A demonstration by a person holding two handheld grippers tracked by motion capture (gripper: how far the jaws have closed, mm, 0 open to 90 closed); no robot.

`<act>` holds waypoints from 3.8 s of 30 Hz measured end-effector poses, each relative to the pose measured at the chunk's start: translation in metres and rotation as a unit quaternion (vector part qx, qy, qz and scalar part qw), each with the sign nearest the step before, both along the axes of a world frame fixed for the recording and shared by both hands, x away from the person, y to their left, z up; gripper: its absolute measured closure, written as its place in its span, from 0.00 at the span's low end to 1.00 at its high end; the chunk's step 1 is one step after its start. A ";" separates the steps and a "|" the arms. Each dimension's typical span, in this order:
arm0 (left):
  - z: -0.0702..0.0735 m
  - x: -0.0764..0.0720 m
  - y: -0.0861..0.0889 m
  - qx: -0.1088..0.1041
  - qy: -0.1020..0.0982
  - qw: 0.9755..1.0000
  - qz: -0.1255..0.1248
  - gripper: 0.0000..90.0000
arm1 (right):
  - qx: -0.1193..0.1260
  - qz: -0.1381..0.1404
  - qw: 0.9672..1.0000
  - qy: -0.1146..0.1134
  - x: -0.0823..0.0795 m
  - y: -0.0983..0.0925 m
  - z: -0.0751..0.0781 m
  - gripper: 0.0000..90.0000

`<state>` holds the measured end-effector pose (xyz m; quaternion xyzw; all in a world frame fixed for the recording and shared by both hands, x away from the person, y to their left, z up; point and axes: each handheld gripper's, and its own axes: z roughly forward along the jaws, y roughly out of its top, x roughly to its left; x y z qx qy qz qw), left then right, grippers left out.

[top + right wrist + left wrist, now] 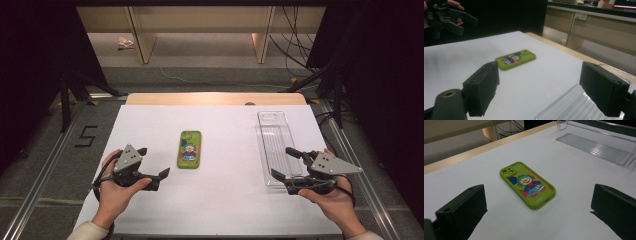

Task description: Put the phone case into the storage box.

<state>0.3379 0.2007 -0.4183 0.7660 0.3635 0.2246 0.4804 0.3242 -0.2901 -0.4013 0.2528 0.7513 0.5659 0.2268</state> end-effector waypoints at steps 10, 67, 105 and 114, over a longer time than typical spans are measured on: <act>0.002 0.001 -0.001 -0.003 -0.007 1.000 -0.002 0.00 | -0.001 0.001 1.000 0.000 0.000 0.000 0.000 0.19; -0.007 0.068 -0.071 0.085 0.000 0.995 -0.052 1.00 | -0.004 -0.012 1.000 0.004 0.006 0.004 -0.005 0.19; -0.060 0.100 -0.143 0.181 0.093 0.975 -0.088 1.00 | -0.008 -0.017 1.000 0.008 0.007 0.003 -0.007 0.19; -0.066 0.099 -0.141 0.198 0.099 0.971 -0.089 1.00 | -0.010 -0.016 1.000 0.009 0.007 0.002 -0.008 0.19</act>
